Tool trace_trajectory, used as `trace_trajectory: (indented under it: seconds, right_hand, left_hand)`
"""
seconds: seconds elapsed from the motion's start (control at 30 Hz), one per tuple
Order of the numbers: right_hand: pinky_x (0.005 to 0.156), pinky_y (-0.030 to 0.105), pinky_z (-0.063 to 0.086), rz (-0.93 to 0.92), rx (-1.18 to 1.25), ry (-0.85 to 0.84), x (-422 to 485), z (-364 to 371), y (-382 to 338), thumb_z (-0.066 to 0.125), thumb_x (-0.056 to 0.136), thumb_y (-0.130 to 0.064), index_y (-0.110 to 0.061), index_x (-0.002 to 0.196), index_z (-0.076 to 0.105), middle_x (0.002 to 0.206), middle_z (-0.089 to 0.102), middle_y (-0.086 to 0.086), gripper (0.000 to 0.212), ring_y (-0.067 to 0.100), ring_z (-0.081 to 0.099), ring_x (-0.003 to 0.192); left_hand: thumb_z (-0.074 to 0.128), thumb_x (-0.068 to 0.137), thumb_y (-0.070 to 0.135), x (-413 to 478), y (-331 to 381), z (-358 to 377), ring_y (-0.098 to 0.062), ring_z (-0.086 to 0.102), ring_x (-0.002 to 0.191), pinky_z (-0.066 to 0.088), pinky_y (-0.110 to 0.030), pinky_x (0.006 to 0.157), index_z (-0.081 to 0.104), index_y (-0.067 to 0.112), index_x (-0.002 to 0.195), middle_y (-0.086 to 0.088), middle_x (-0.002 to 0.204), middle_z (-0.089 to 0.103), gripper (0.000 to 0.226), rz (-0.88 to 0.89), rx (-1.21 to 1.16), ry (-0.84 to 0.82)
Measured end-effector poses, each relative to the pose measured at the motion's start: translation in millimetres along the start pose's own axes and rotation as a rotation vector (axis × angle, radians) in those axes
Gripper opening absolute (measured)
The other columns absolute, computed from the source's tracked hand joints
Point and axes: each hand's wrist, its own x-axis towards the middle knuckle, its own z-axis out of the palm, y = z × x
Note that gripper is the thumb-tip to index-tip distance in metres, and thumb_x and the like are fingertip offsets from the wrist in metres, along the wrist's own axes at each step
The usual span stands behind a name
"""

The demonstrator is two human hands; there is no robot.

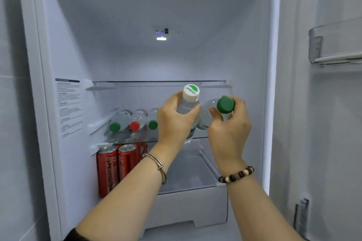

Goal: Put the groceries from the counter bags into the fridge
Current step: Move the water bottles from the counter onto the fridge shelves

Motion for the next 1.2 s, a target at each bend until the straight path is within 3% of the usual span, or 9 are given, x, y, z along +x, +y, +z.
trace_trajectory:
  seconds: [0.17, 0.3, 0.43, 0.5, 0.7, 0.83, 0.93, 1.03, 1.2]
  right_hand:
    - [0.073, 0.006, 0.04, 0.136, -0.008, 0.087, -1, 19, 22, 0.07, 0.078, 0.001, -0.01, 0.099, 0.057, 0.087, 0.056, -0.011, 0.028, -0.001, 0.051, 0.077]
    - [0.077, 0.007, 0.039, 0.207, -0.066, 0.109, -7, 27, 39, 0.069, 0.078, 0.0, -0.017, 0.101, 0.055, 0.091, 0.055, -0.019, 0.032, -0.003, 0.053, 0.082]
    - [0.08, 0.007, 0.039, 0.226, -0.15, 0.114, -14, 27, 56, 0.069, 0.081, -0.002, -0.013, 0.108, 0.055, 0.099, 0.055, -0.009, 0.033, 0.004, 0.052, 0.091]
    - [0.08, 0.005, 0.038, 0.232, -0.202, 0.099, -19, 26, 63, 0.069, 0.082, -0.004, -0.011, 0.112, 0.055, 0.104, 0.054, -0.009, 0.034, 0.003, 0.05, 0.094]
    - [0.076, 0.0, 0.033, 0.314, -0.287, -0.02, -38, 25, 81, 0.064, 0.086, -0.006, -0.014, 0.118, 0.053, 0.111, 0.052, -0.007, 0.035, 0.006, 0.048, 0.101]
    - [0.082, 0.012, 0.034, 0.305, -0.316, -0.06, -40, 27, 89, 0.063, 0.086, -0.006, -0.013, 0.12, 0.053, 0.114, 0.053, -0.004, 0.036, 0.007, 0.048, 0.102]
    - [0.083, 0.017, 0.036, 0.288, -0.341, -0.093, -39, 29, 93, 0.064, 0.085, -0.004, -0.011, 0.118, 0.054, 0.117, 0.057, 0.0, 0.035, 0.008, 0.049, 0.101]
    - [0.082, 0.013, 0.037, 0.284, -0.348, -0.109, -35, 28, 99, 0.065, 0.084, -0.004, -0.009, 0.116, 0.055, 0.118, 0.058, 0.002, 0.034, 0.009, 0.05, 0.102]
    - [0.078, 0.001, 0.035, 0.292, -0.347, -0.132, -32, 24, 102, 0.066, 0.085, -0.006, -0.011, 0.117, 0.055, 0.115, 0.055, -0.006, 0.034, 0.005, 0.049, 0.103]
  left_hand:
    - [0.08, 0.073, 0.013, 17, -14, 10, 0.014, 0.057, 0.086, 0.044, -0.004, 0.075, 0.061, 0.021, 0.106, 0.026, 0.094, 0.057, 0.039, 0.115, -0.067, -0.037]
    - [0.078, 0.074, 0.011, 20, -40, 21, 0.014, 0.056, 0.089, 0.045, -0.006, 0.078, 0.06, 0.018, 0.107, 0.024, 0.096, 0.058, 0.039, 0.098, -0.146, -0.09]
    - [0.076, 0.076, 0.017, 19, -63, 28, 0.003, 0.058, 0.104, 0.047, -0.04, 0.1, 0.059, 0.02, 0.115, 0.011, 0.111, 0.063, 0.043, 0.098, -0.19, -0.135]
    - [0.077, 0.075, 0.016, 19, -73, 29, -0.004, 0.055, 0.116, 0.04, -0.047, 0.106, 0.058, 0.021, 0.119, 0.011, 0.123, 0.058, 0.048, 0.062, -0.197, -0.19]
    - [0.079, 0.071, 0.005, 21, -108, 33, -0.005, 0.043, 0.129, 0.034, -0.019, 0.108, 0.062, 0.023, 0.114, 0.017, 0.127, 0.05, 0.05, -0.134, -0.158, -0.403]
    - [0.081, 0.07, 0.01, 21, -128, 38, -0.013, 0.045, 0.129, 0.029, -0.018, 0.107, 0.066, 0.012, 0.115, -0.002, 0.134, 0.055, 0.047, 0.029, 0.095, -0.492]
    - [0.082, 0.069, 0.014, 18, -142, 40, -0.029, 0.051, 0.125, 0.04, -0.038, 0.105, 0.067, 0.009, 0.114, -0.011, 0.128, 0.06, 0.049, 0.187, 0.247, -0.579]
    - [0.082, 0.068, 0.014, 19, -149, 39, -0.032, 0.053, 0.122, 0.044, -0.047, 0.101, 0.067, 0.009, 0.114, -0.012, 0.127, 0.061, 0.049, 0.251, 0.323, -0.68]
    - [0.08, 0.073, 0.027, 23, -148, 31, -0.022, 0.04, 0.134, 0.036, -0.039, 0.11, 0.06, 0.015, 0.126, -0.005, 0.14, 0.05, 0.058, 0.257, 0.339, -0.768]
